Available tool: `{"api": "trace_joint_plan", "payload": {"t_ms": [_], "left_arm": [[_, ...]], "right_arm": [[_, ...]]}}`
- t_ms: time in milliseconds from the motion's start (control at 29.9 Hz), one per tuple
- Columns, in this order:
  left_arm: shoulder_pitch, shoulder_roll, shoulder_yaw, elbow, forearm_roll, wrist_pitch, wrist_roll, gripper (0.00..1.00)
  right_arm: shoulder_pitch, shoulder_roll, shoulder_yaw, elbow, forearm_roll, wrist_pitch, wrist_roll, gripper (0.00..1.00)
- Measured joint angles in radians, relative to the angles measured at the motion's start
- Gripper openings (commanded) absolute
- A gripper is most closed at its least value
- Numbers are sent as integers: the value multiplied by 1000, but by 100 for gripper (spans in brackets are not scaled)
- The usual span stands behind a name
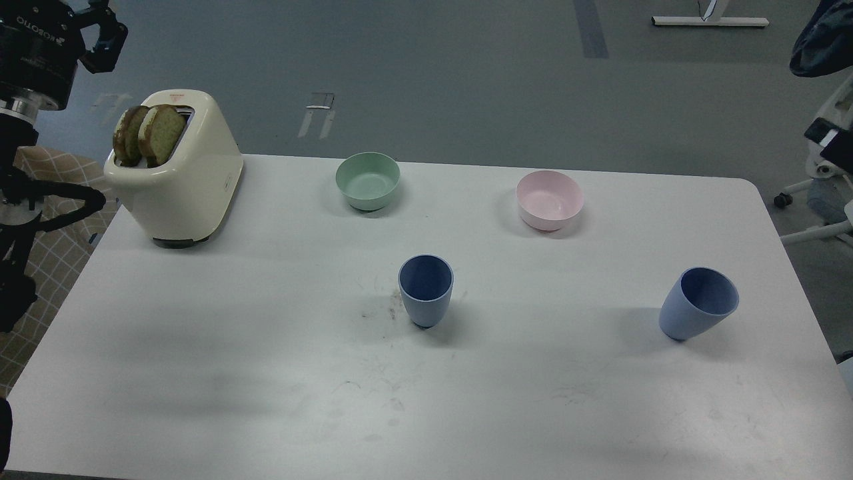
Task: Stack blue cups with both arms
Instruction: 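Reach the right hand to the other blue cup and grasp it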
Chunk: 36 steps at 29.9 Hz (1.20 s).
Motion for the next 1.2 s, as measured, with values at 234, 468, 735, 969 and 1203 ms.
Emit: {"api": "trace_joint_plan", "payload": {"t_ms": [234, 468, 735, 969, 1203], "left_arm": [[-17, -11, -5, 40, -13, 10, 0, 98], [-21, -31, -2, 41, -16, 12, 0, 97], [-21, -36, -3, 36, -16, 11, 0, 97], [-21, -42, -4, 36, -16, 12, 1, 98], [-19, -43, -4, 36, -16, 13, 2, 98]], "right_arm": [[-76, 39, -76, -3, -107, -1, 1, 100], [-89, 74, -211, -15, -224, 0, 1, 91], [-98, 111, -244, -62, -344, 0, -4, 54], [-99, 119, -253, -76, -352, 0, -27, 0], [-105, 137, -261, -85, -351, 0, -48, 0]]}}
